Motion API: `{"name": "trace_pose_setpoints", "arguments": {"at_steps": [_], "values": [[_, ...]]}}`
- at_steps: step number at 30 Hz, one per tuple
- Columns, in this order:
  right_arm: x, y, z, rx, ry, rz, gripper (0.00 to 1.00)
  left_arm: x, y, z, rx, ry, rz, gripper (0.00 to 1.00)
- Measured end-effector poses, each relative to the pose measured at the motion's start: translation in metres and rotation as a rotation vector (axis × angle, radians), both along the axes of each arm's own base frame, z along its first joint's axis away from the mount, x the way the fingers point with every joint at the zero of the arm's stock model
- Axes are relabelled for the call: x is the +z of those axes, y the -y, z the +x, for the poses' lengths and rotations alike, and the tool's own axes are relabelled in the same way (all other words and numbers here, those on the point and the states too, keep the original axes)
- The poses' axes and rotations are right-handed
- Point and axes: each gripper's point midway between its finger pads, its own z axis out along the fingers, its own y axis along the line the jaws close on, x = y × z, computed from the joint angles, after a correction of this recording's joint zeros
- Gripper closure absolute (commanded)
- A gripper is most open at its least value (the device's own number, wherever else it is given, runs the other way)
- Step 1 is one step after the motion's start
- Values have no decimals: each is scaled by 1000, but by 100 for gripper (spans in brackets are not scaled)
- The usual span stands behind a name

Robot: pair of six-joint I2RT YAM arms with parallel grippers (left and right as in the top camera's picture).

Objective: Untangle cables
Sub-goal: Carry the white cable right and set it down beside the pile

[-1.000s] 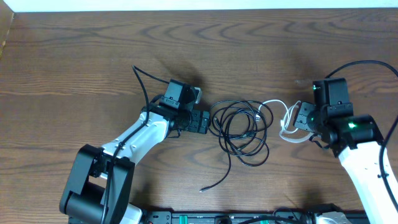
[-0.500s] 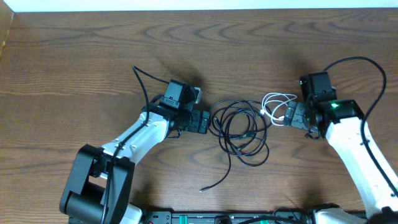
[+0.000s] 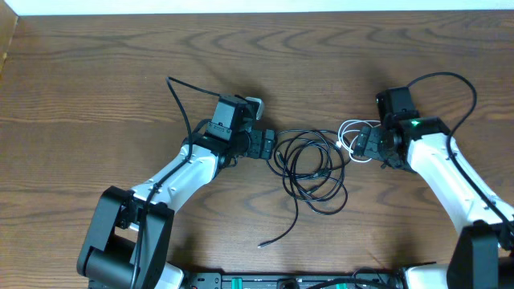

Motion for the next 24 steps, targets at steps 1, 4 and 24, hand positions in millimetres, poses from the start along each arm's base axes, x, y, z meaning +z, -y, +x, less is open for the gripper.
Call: {"name": "trace_pose_setpoints", "arguments": {"at_steps": [1,4,24], "values": [[-4,-1,1,1,-9,3,2,-2,-4,1,12,1,20,7],[-15,-2,3,-1,-27,4,4,-4,-14,4,48,14,70,7],[-64,2,49,-33,-6,-56,73,-6,-24,9,84,34,120,7]]}}
